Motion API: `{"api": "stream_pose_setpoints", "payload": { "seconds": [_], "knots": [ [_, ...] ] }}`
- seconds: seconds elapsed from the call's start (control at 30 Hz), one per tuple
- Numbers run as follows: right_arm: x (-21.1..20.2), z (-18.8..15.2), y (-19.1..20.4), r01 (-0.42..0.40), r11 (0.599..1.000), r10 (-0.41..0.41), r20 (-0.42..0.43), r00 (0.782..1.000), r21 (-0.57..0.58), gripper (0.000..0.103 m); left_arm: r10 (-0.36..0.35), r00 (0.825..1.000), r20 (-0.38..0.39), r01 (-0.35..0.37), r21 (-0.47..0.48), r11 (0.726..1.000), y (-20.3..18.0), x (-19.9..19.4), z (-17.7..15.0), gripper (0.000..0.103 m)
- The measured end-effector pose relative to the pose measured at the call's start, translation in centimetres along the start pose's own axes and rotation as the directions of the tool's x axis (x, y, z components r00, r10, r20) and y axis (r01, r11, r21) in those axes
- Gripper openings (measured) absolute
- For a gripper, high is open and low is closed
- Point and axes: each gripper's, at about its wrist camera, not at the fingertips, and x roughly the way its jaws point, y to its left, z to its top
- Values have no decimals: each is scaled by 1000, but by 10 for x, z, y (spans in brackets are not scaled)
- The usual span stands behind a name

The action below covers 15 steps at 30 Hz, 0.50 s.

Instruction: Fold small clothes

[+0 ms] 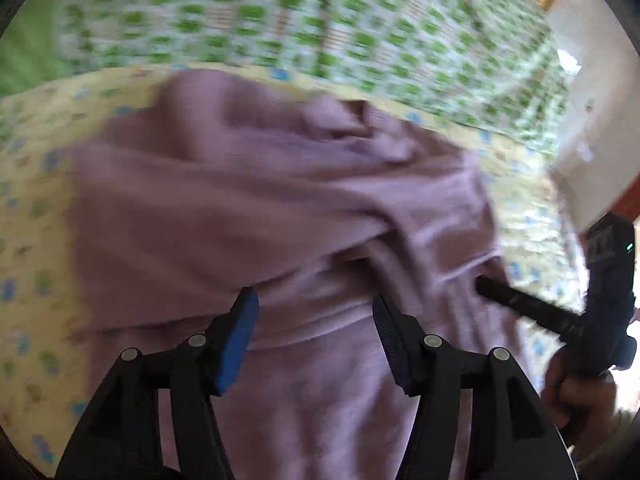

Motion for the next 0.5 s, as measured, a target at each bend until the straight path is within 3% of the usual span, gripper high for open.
{"api": "stream_pose_setpoints", "payload": {
  "seconds": [0.07,0.1,0.13,0.2,0.27,0.3,0.33,0.37,0.4,0.5],
  "knots": [
    [8,3,10,8,999,-8,-1,1000,-50,47,107,994,5,-106,-28,994,32,-7,-9,61],
    [13,5,15,17,997,-17,4,1000,-78,53,163,987,-14,-164,-46,985,50,-4,-13,61],
    [20,7,19,37,993,-36,13,999,-109,61,193,981,-35,-195,-57,979,63,1,-16,61],
    [35,10,26,82,984,-80,14,997,-161,69,241,968,-68,-246,-79,966,86,10,-20,61],
    [56,14,29,112,972,-118,-16,993,-206,69,275,958,-88,-282,-83,956,98,20,-18,61],
    [67,17,30,91,971,-105,-52,993,-220,63,299,949,-98,-307,-82,948,101,25,-17,61],
    [74,20,31,58,972,-80,-91,993,-228,26,318,942,-105,-327,-87,941,105,29,-15,61],
    [79,24,33,24,971,-58,-139,989,-237,4,318,942,-103,-328,-98,940,107,33,-12,61],
    [72,31,37,3,971,-36,-136,990,-239,6,322,942,-91,-331,-109,937,108,33,-9,61],
    [16,61,38,-165,971,162,-36,986,-174,5,347,937,-45,-350,-156,924,107,37,7,61]
  ]
}}
